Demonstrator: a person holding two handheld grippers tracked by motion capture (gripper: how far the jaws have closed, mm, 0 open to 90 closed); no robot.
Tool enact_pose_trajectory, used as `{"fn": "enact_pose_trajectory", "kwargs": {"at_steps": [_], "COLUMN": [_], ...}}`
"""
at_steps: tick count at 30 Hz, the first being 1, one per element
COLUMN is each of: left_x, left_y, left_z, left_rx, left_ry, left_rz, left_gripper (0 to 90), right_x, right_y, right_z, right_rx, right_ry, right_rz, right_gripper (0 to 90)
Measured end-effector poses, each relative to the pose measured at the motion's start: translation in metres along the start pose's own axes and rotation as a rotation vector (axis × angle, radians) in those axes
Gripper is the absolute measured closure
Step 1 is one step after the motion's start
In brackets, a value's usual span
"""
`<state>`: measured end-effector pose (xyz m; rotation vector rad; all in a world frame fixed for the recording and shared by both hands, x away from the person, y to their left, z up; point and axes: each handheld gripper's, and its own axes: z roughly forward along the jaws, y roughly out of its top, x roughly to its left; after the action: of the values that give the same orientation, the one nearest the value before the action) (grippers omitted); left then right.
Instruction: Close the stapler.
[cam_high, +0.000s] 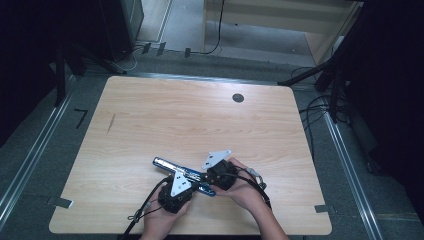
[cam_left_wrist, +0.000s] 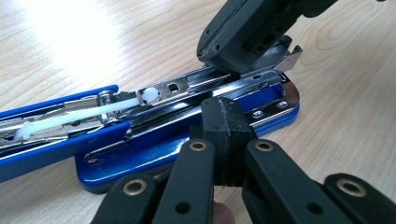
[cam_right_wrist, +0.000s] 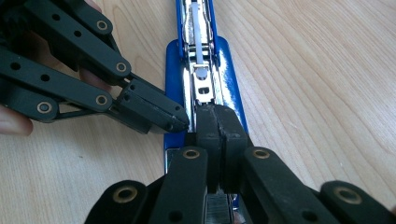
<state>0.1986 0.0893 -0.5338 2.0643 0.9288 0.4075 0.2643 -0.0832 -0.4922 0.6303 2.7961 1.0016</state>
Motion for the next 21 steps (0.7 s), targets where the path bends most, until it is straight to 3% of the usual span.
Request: {"fn": "enact_pose_trajectory", "kwargs": {"at_steps": [9, 19, 21], "left_x": [0.001, 0.010, 0.012], "left_y": [-0.001, -0.002, -0.002], "left_z": [-0.001, -0.009, -0.012], "left_rx": [0.001, -0.011, -0.013], "left_ry": [0.001, -0.017, 0.004], "left_rz": [-0.007, -0.058, -0.045], "left_gripper": [90.0, 90.0, 90.0], "right_x": [0.000, 0.001, 0.001], "right_y": [-0.002, 0.003, 0.005], "right_z": [-0.003, -0.008, -0.009], "right_rx": [-0.014, -0.060, -0.074], "right_ry": [-0.004, -0.027, -0.031], "right_rz": [0.010, 0.024, 0.031], "right_gripper": [90.0, 90.0, 90.0]}}
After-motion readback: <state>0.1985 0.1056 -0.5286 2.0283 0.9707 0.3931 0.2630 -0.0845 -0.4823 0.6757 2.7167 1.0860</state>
